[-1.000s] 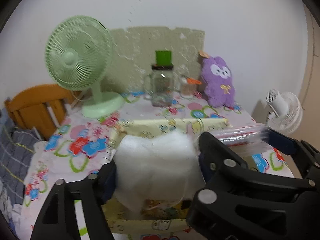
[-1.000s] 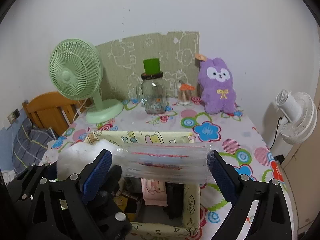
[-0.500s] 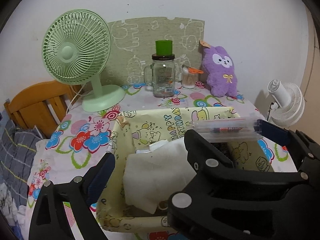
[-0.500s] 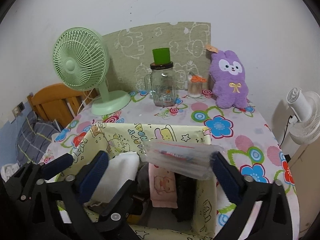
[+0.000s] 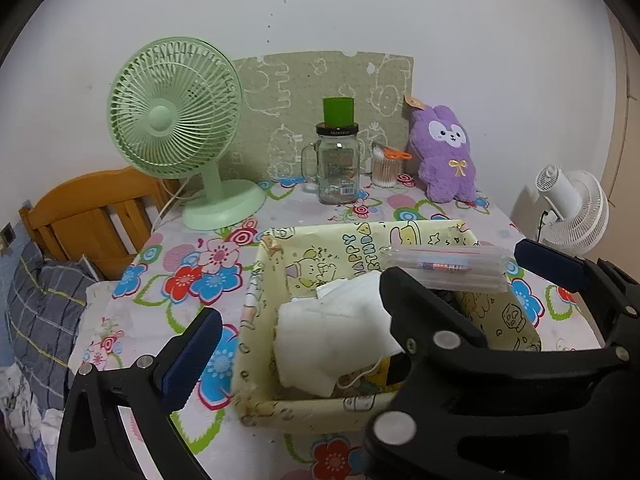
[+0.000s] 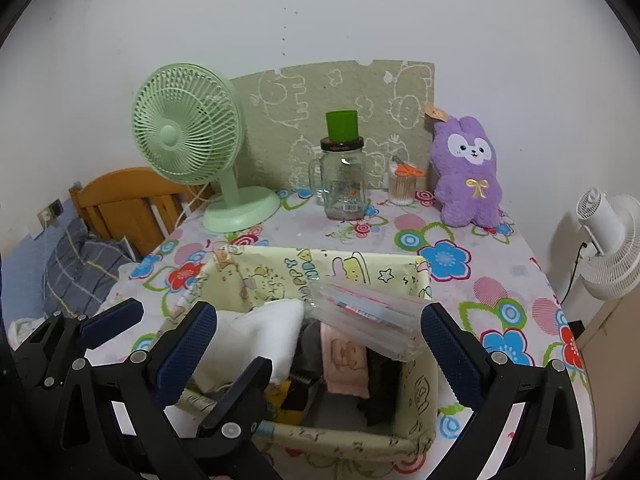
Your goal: Organize soft objects
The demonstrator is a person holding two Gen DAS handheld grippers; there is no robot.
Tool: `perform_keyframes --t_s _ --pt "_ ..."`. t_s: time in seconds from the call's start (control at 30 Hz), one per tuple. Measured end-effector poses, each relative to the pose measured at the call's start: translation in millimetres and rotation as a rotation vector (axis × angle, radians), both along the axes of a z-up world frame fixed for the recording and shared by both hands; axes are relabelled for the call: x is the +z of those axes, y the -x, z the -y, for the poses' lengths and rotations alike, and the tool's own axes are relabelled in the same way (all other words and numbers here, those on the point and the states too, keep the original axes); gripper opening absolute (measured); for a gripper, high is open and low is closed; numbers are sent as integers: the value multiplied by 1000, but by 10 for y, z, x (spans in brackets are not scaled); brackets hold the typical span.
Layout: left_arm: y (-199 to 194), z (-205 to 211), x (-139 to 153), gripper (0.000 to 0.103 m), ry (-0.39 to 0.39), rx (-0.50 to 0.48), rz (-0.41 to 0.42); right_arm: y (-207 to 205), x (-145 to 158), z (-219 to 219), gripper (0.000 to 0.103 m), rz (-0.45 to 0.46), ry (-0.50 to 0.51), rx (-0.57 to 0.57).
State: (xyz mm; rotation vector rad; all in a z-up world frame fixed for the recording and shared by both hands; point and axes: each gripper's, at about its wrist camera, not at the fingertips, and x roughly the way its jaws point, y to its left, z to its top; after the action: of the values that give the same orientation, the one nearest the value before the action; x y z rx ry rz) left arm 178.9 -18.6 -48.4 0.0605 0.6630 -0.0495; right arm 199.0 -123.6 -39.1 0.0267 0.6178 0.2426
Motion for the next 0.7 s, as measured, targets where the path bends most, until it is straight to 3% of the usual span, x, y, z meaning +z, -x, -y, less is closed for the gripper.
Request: perform_keyframes --t_s 0.7 --pt "523 21 240 103 11 -20 77 635 281 90 103 63 6 -43"
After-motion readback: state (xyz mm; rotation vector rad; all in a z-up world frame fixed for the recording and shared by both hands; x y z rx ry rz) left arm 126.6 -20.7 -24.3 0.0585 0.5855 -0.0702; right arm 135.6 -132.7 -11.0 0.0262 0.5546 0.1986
